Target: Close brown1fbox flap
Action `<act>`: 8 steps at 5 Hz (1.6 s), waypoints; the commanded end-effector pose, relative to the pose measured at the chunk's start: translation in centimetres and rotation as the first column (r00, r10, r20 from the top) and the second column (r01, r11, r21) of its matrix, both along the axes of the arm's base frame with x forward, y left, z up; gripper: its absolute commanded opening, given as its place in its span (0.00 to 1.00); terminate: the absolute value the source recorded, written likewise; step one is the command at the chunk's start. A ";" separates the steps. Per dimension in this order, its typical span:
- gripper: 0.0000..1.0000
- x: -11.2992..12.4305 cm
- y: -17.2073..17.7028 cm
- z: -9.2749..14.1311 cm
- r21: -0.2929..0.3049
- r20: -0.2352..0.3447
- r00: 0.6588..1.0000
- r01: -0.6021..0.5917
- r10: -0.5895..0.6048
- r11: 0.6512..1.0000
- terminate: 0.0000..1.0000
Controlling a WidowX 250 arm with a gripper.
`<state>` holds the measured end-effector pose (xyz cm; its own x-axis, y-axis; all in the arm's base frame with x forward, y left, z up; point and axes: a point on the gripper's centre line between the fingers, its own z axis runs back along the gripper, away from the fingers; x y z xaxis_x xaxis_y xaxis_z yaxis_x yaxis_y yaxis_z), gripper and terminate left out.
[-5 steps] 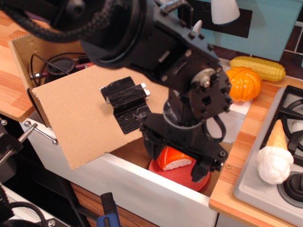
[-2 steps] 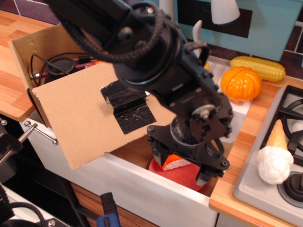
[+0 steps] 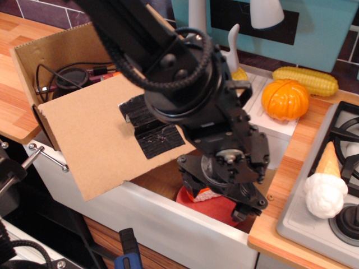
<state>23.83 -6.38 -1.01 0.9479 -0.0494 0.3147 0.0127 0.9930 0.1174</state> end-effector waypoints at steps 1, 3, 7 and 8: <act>1.00 0.8 0.5 0.9 0.062 0.033 0.999 0.031 -0.033 0.998 0.00; 1.00 1.2 1.8 2.6 0.218 0.020 0.992 0.115 -0.122 0.969 0.00; 1.00 2.0 3.0 10.1 0.455 -0.093 0.975 0.221 -0.200 0.863 0.00; 1.00 2.5 5.2 12.2 0.480 -0.129 0.964 0.266 -0.233 0.836 0.00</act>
<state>25.74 -1.43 10.47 0.8821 -0.4614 0.0956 0.3305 0.7505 0.5723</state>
